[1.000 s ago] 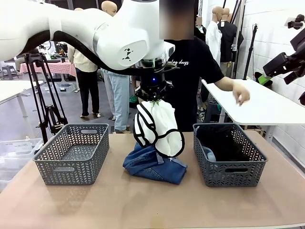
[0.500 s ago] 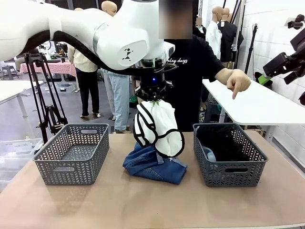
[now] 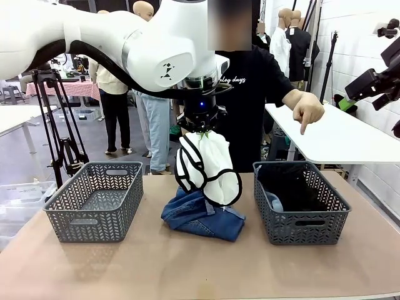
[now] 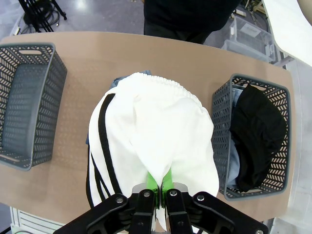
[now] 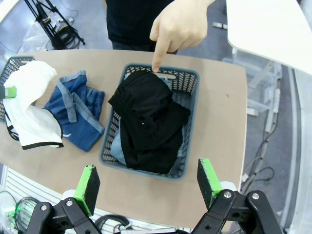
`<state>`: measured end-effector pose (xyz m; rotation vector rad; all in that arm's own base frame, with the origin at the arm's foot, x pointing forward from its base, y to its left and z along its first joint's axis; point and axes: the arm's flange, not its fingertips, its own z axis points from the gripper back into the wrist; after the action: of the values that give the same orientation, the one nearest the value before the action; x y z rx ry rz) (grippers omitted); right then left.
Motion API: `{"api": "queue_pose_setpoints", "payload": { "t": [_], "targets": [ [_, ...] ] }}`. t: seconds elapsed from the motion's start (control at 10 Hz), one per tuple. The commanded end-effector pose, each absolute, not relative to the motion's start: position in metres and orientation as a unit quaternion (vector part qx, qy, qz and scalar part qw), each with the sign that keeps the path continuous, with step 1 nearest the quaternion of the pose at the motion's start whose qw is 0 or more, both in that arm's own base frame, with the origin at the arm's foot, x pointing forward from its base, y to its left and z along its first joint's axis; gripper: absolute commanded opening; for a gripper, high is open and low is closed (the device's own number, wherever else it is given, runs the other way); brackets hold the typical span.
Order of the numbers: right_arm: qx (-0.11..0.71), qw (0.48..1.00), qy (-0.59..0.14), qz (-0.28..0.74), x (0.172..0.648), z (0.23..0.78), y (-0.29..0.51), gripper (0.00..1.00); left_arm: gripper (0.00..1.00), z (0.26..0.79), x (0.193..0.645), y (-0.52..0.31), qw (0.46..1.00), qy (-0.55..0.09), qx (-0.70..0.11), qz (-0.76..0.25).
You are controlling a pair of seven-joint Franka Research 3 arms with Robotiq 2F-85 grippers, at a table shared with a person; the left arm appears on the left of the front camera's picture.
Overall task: Sort the tops and bottoms.
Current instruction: Sort the clothes according to human instructions.
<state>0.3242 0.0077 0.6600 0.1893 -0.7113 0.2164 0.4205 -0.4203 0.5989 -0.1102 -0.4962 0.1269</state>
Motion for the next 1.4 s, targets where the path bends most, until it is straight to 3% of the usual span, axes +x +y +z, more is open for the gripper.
{"api": "queue_pose_setpoints", "payload": {
  "t": [0.0, 0.3, 0.5, 0.7, 0.8, 1.1, 1.3],
  "targets": [
    [0.092, 0.927, -0.347, 0.106, 0.324, 0.660, 0.008, 1.00, 0.00, 0.602, 0.419, -0.418, 0.966, -0.244, -0.054, 0.065],
    [0.056, 0.940, -0.322, 0.097, 0.294, 0.663, -0.010, 1.00, 0.00, 0.602, 0.419, -0.418, 0.966, -0.244, -0.054, 0.065],
    [0.076, 0.946, -0.303, 0.090, 0.285, 0.655, -0.029, 1.00, 0.00, 0.602, 0.419, -0.418, 0.966, -0.244, -0.054, 0.065],
    [0.101, 0.949, -0.283, 0.091, 0.306, 0.648, -0.039, 1.00, 0.00, 0.602, 0.419, -0.418, 0.966, -0.244, -0.054, 0.065],
    [0.076, 0.945, -0.305, 0.085, 0.287, 0.659, -0.029, 1.00, 0.00, 0.599, 0.421, -0.420, 0.966, -0.245, -0.055, 0.063],
    [0.076, 0.945, -0.305, 0.085, 0.287, 0.659, -0.029, 1.00, 0.00, 0.650, 0.429, -0.496, 0.937, -0.304, -0.170, 0.008],
    [0.076, 0.945, -0.305, 0.085, 0.287, 0.659, -0.029, 1.00, 0.00, 0.651, 0.434, -0.543, 0.935, -0.296, -0.193, -0.035]
  ]
}}
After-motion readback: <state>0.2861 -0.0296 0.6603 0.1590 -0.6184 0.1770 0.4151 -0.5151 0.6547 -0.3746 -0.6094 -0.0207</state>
